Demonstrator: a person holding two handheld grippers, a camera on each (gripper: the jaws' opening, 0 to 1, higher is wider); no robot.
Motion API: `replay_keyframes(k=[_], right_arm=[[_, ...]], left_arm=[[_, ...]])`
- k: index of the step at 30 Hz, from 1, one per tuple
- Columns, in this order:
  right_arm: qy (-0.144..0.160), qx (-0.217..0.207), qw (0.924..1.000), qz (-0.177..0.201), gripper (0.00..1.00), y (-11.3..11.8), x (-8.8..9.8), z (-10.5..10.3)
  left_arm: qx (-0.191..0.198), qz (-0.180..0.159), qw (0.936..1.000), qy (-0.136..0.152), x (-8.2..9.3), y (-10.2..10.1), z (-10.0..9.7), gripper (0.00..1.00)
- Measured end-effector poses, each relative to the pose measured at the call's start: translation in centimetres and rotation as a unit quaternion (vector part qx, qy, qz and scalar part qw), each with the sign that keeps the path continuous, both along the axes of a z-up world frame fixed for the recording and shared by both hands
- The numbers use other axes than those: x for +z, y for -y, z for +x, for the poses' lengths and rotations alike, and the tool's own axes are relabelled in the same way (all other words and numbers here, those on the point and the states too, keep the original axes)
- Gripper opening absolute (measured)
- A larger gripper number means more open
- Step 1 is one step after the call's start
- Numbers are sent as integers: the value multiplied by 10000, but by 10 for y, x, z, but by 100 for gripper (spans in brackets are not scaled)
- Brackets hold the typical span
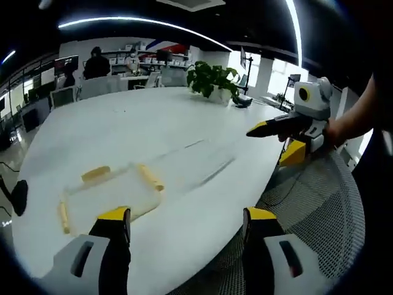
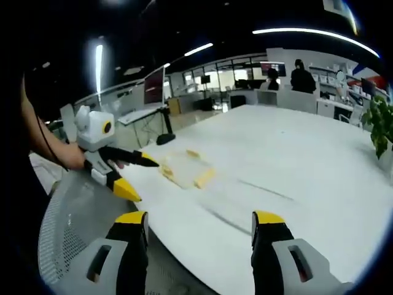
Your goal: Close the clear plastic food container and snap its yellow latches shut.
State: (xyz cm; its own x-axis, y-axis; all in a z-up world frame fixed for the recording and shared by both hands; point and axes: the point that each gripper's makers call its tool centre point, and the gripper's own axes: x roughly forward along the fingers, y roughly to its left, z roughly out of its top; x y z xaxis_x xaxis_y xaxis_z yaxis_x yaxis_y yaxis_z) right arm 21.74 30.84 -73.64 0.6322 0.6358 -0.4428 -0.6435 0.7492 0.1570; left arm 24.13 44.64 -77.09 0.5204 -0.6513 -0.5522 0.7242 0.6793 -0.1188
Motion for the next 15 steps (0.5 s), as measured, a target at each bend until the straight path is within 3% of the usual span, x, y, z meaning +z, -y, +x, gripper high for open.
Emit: replay_keyframes(k=[1,4,6,10,15], right_arm=[[20,245,9992,-321,68,-1,-5,-2],[-3,117,9998,-174,68,5,-3,1],[-77,-40,9999,-146,68,10,-4,2],[-95,99,9996,-239,68,3,-7,-1],[-106,135,9996,-217,68,2,-7,-3]], left_arm=[[57,-14,9987,-508,-9,-2,-10,76],[-133,-36,9999,-70,2,7,-4,76],[-251,49,9995,-210,-3,9,-12,75],[-74,-58,9997,-223,-1,4,-6,75],[-196,26,9996,-182,-4,6,-9,75]])
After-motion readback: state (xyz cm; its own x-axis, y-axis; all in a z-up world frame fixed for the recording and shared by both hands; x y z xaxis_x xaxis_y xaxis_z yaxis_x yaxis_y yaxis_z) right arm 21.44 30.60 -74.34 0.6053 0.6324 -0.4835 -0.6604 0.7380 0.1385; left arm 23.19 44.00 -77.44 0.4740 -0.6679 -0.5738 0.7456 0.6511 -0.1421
